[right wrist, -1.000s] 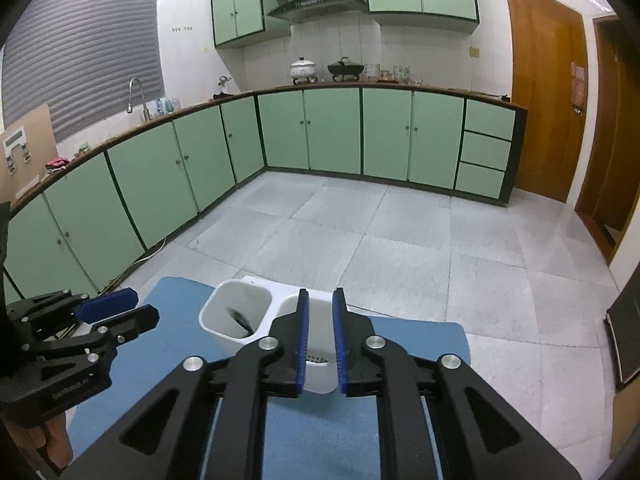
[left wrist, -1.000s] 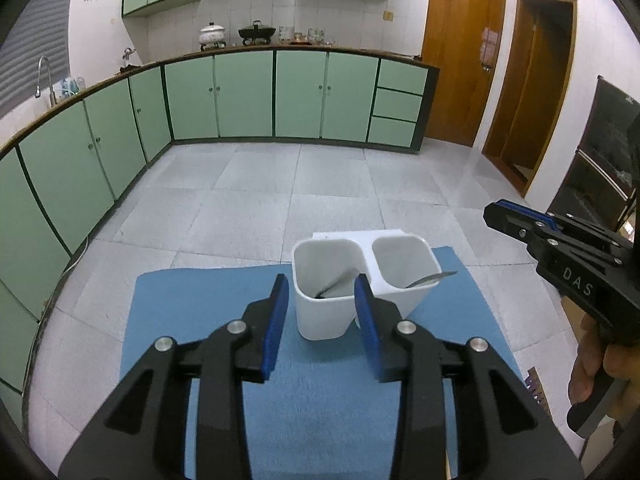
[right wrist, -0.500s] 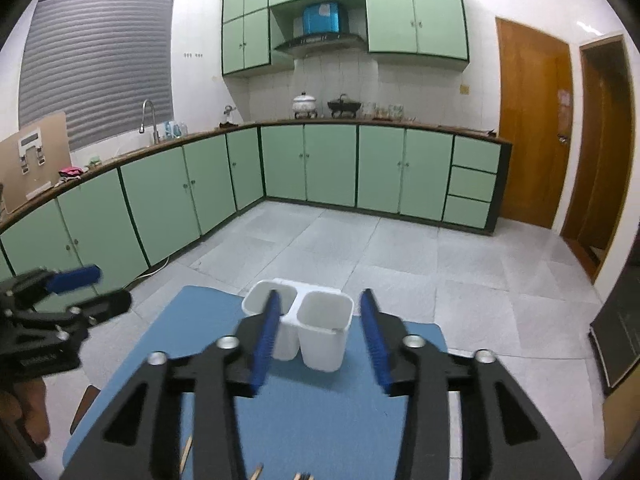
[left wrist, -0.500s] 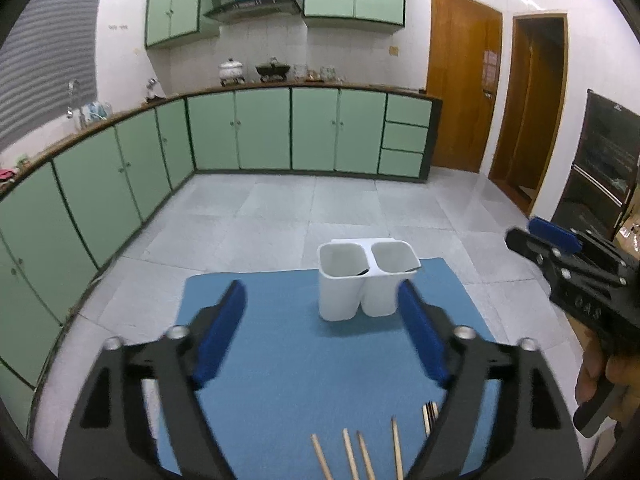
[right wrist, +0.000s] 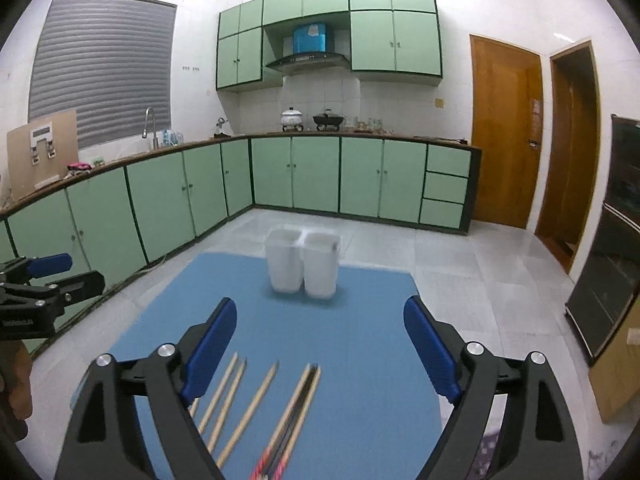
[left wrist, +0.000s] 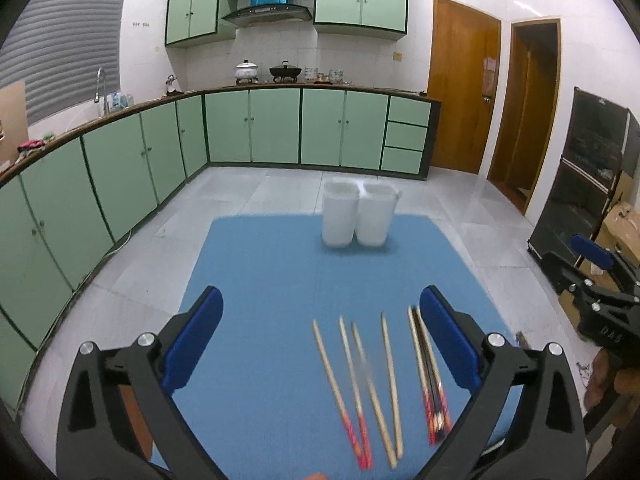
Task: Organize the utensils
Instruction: 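Move both grippers back over the chopsticks on the table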
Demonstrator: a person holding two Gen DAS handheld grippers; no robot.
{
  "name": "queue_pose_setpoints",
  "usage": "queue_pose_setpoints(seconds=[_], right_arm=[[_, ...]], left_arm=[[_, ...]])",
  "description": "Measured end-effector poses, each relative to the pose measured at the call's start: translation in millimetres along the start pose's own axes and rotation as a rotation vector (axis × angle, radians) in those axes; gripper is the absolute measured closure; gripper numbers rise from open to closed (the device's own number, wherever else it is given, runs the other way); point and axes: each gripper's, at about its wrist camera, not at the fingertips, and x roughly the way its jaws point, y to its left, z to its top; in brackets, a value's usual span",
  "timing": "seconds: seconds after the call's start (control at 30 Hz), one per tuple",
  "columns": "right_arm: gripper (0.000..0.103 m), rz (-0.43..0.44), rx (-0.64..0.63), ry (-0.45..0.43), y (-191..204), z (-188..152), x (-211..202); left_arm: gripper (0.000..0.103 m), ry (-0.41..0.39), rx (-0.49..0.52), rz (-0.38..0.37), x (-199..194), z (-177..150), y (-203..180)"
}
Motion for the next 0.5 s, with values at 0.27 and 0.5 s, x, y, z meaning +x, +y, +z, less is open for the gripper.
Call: queue_pose_setpoints(seconds=[0.27,0.5], right_arm=[[0.019,-0.013,0.083,0.099,7,-113,-21],[0.021,-0.021,0.075,0.171,28,-173,-12]], left_arm=[[0.007,0.045,-0.01,0.056,-10,-116,0],[0.007,0.128,0.01,0.076,7,-177,-10]])
